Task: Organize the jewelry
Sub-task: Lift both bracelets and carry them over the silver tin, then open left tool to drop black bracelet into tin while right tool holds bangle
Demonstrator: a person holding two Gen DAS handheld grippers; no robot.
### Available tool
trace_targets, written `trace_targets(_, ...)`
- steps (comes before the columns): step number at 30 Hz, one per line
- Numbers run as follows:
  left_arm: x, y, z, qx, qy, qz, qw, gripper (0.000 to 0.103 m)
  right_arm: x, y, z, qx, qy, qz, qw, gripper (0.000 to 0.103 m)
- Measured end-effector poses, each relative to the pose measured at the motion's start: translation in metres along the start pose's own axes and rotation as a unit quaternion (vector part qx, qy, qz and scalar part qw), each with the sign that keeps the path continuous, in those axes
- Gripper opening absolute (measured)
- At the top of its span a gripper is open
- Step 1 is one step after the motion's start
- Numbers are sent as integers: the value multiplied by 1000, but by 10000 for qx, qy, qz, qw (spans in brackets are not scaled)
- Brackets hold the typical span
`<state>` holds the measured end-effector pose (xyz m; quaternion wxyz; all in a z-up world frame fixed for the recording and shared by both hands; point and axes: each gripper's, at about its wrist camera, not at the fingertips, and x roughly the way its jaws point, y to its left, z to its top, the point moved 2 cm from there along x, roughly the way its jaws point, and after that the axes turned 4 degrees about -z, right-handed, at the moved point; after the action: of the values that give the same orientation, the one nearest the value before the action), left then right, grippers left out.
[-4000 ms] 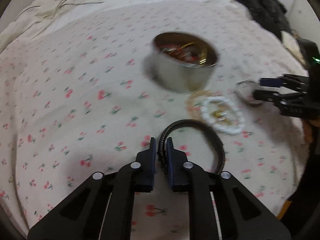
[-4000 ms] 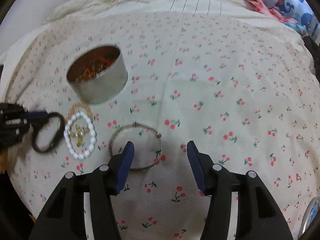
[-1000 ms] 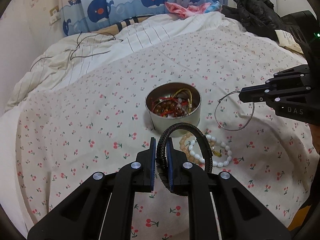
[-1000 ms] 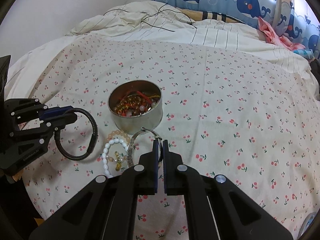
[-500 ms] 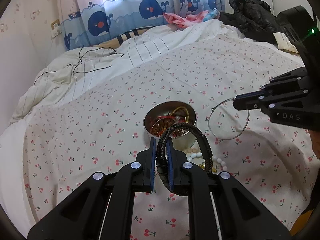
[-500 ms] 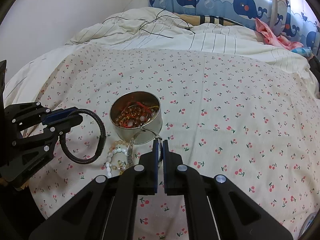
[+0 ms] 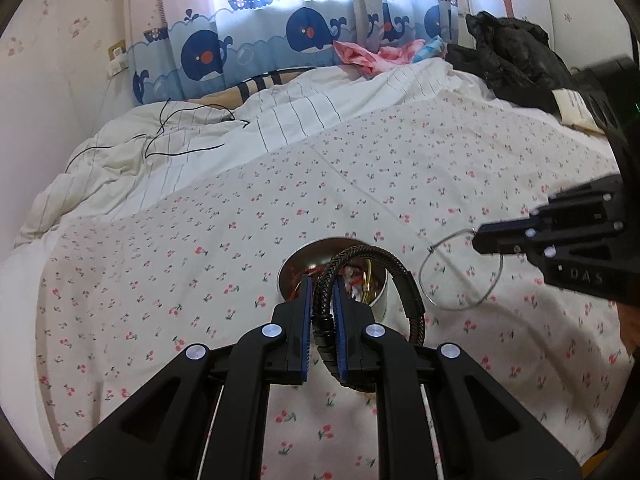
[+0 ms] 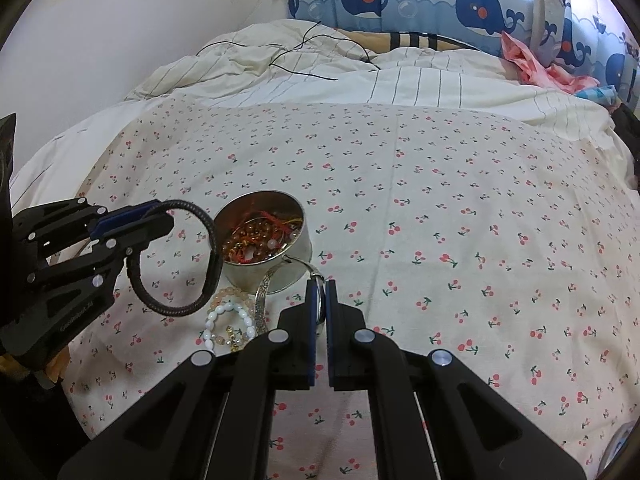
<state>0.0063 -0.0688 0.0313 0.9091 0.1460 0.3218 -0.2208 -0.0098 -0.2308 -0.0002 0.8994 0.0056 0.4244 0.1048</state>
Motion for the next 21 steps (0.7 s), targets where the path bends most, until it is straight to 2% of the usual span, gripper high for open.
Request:
trace_targets(6,16,17,16,-690,-35,-313,9971,9,-2,-10,2,74,-38,-96,9999,5)
trace_targets(15,55,44,11,-1628,281,-669,9840,9,-3,-22,4,272,-94,-84,9996,5)
trace_targets(21,74,56,5,-1905,442,-574,9790,9,-3,-25,6,317,-128,-53,9994,5)
